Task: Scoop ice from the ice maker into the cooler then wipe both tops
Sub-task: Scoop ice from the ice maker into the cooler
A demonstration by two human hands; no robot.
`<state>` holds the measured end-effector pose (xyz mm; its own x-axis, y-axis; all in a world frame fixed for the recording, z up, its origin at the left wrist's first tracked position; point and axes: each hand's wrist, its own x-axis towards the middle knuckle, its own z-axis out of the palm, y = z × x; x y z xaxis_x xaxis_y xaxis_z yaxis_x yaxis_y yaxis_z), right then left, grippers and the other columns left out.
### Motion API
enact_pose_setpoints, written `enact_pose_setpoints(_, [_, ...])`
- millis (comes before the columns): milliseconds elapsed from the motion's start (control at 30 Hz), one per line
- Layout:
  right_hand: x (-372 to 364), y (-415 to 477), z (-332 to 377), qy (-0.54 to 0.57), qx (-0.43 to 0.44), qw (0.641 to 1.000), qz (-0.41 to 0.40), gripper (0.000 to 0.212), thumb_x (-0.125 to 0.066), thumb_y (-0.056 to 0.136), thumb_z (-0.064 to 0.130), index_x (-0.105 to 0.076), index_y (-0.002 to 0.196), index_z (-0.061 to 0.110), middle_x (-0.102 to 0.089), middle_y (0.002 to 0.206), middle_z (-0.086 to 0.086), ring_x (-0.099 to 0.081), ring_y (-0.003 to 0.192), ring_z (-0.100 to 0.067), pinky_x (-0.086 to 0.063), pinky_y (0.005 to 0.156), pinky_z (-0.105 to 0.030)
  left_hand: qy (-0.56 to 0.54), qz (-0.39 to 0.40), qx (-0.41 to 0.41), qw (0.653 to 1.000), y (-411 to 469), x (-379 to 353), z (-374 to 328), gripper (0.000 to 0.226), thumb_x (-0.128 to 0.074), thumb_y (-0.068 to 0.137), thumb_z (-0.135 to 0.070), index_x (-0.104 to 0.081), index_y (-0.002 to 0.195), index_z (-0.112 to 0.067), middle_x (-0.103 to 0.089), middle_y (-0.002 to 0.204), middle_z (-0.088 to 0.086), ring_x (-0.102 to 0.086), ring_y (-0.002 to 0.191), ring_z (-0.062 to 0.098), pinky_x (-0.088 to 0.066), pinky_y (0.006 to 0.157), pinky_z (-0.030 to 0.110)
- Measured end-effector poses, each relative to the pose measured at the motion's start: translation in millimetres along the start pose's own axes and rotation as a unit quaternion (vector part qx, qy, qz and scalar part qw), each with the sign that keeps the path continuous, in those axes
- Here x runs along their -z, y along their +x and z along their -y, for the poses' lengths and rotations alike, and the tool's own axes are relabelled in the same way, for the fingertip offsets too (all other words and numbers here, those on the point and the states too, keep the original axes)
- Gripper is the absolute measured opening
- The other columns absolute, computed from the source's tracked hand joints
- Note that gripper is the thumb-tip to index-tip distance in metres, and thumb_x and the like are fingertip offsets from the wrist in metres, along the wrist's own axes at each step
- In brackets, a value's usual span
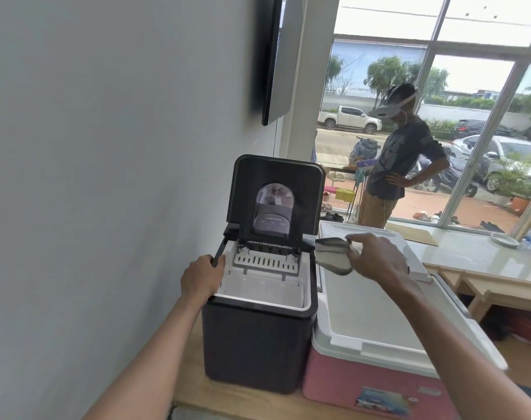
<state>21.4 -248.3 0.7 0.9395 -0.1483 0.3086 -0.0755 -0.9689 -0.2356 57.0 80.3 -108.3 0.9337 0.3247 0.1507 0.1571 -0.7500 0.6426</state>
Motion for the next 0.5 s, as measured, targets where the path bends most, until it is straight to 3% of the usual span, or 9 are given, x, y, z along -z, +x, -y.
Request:
enact_pose_setpoints(133, [27, 7, 15, -0.041, 0.028, 0.999, 0.022, 0.039, -0.062, 0.092, 0.037, -0.061, 0.13, 0.036, -0.066, 0.128, -0.003, -0.064, 0.106, -0.028, -0.056, 0.078, -0.041, -0.012, -0.004, 0.001, 1.0, 4, -1, 2, 0.047, -0.042, 0.094, -0.054, -0.059, 0.072, -0.016, -0.063, 0.067, 0.001, -0.061, 0.069, 0.026, -0.044, 0.061, 0.032])
enact_pose_setpoints(233, [30, 10, 39, -0.004, 0.086, 0.995, 0.058, 0.039, -0.064, 0.091, 0.037, -0.061, 0.13, 0.037, -0.071, 0.118, -0.001, -0.066, 0.088, -0.021, -0.057, 0.073, -0.037, -0.014, -0.009, 0.001, 1.0, 6, -1, 3, 0.046, -0.041, 0.094, -0.055, -0.06, 0.075, -0.017, -0.063, 0.069, 0.001, -0.061, 0.071, 0.026, -0.044, 0.063, 0.032])
enact_pose_setpoints(367, [-15, 4, 72, -0.019, 0.167, 0.977, 0.128, 0.038, -0.065, 0.091, 0.033, -0.063, 0.128, 0.036, -0.068, 0.121, 0.007, -0.058, 0.085, -0.012, -0.049, 0.065, -0.027, -0.017, -0.005, 0.003, 1.0, 4, -2, 4, 0.047, -0.041, 0.093, -0.056, -0.061, 0.077, -0.017, -0.064, 0.071, 0.0, -0.062, 0.073, 0.027, -0.046, 0.065, 0.033])
enact_pose_setpoints(500, [-70, -2, 95, -0.045, 0.207, 0.963, 0.165, 0.04, -0.067, 0.086, 0.023, -0.065, 0.124, 0.038, -0.071, 0.116, 0.002, -0.067, 0.093, -0.019, -0.052, 0.068, -0.029, -0.013, -0.01, 0.004, 1.0, 4, -2, 4, 0.047, -0.04, 0.094, -0.057, -0.06, 0.077, -0.018, -0.063, 0.071, -0.001, -0.061, 0.071, 0.025, -0.044, 0.063, 0.032])
